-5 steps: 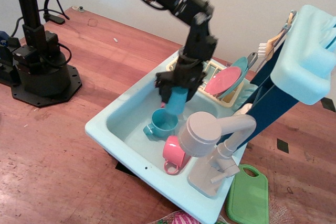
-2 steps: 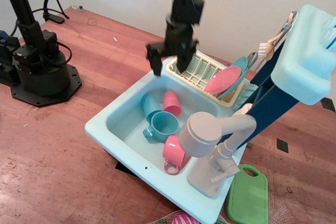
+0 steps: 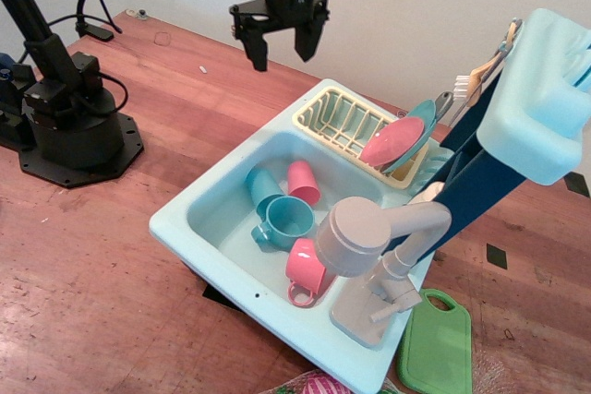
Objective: Put cup from anywhere into sink
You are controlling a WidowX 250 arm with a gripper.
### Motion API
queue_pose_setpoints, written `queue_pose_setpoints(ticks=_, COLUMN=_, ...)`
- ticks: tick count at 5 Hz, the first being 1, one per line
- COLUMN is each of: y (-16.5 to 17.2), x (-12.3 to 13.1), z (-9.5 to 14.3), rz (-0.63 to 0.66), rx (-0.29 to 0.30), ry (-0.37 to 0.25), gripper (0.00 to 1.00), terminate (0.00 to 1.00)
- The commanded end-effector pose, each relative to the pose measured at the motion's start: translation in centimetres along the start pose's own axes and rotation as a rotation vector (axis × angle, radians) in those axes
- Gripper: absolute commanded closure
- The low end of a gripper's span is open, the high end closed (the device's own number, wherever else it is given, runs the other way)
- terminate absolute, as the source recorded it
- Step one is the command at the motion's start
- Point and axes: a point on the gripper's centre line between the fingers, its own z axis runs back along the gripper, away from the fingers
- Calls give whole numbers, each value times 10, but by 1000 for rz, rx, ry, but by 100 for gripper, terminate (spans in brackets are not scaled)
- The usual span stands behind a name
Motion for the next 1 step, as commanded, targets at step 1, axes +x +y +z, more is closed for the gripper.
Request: queue_pose_setpoints(ticks=1, y=4, x=-4, z=-19, rz=33, rx=-68, ry=-57, gripper=0, terminate=100)
